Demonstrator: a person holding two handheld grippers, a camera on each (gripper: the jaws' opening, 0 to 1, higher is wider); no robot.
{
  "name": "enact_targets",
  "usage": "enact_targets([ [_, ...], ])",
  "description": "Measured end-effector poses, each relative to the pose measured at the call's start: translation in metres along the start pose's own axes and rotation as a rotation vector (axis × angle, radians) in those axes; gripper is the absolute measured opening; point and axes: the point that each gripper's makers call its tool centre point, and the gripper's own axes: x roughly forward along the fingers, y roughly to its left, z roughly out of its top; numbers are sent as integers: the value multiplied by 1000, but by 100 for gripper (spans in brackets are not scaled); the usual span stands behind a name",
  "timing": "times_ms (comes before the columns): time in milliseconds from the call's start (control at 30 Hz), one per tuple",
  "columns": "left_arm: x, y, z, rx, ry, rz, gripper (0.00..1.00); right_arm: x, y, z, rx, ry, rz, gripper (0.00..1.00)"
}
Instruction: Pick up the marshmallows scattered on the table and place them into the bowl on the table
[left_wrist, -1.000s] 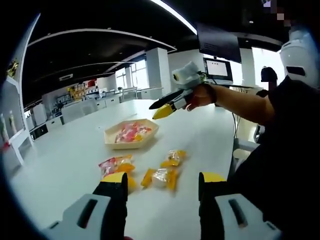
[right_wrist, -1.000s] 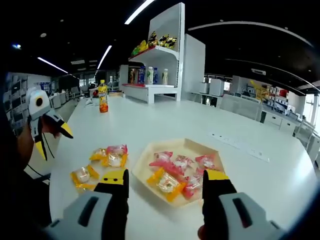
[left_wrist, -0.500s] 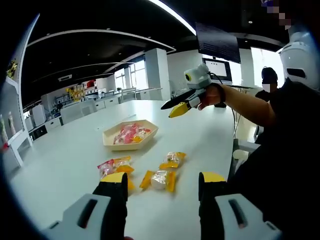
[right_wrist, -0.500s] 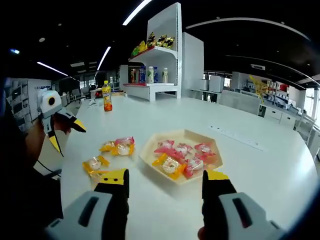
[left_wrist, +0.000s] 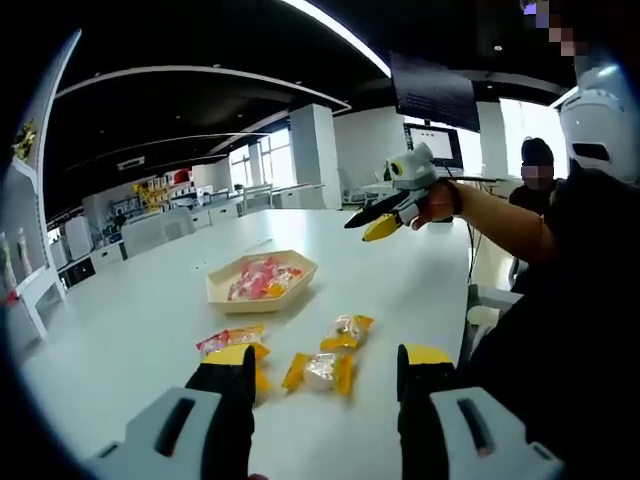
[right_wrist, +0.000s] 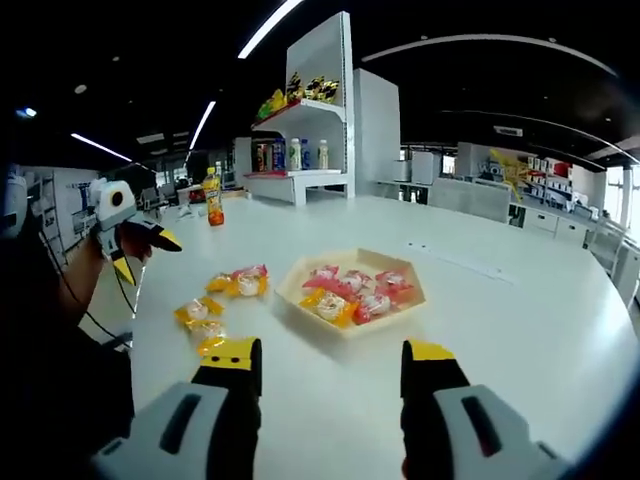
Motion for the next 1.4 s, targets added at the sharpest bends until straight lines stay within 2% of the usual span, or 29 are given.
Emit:
enact_targets([
  [133,0,-3,7,7,-22,-6,56,-7,3,2,6,-36,9,55],
  [267,-2,4,7,12,-20,20,55,-14,10,0,-9,-58,15,55],
  [367,-5,2,12,34,-38,24,51,-19,11,-1,13,-91,13,55],
  [533,-5,1,20,49,-65,21,50,-21,9,-11,35,-87,8,55],
  [900,-8,5,14,13,-42,30,48,-29,33,-10,34,-102,25,53],
  [1033,-8,2,13,9,-36,11,47,-28,40,-16,29,-75,30,51],
  [1067,-8,0,11,8,-23,1,47,-28,39,-18,39,-62,18,48],
  [1100,-7,-4,4,5,25,-18,47,-28,39,-20,44,-55,12,46],
  [1167,-4,-6,5,36,26,-18,49,-29,39,-20,46,-57,10,47],
  [1267,-3,-9,7,32,16,-38,52,-32,43,-18,58,-74,30,48],
  [1400,-1,-9,11,53,7,-49,53,-35,46,-16,17,-86,24,48],
])
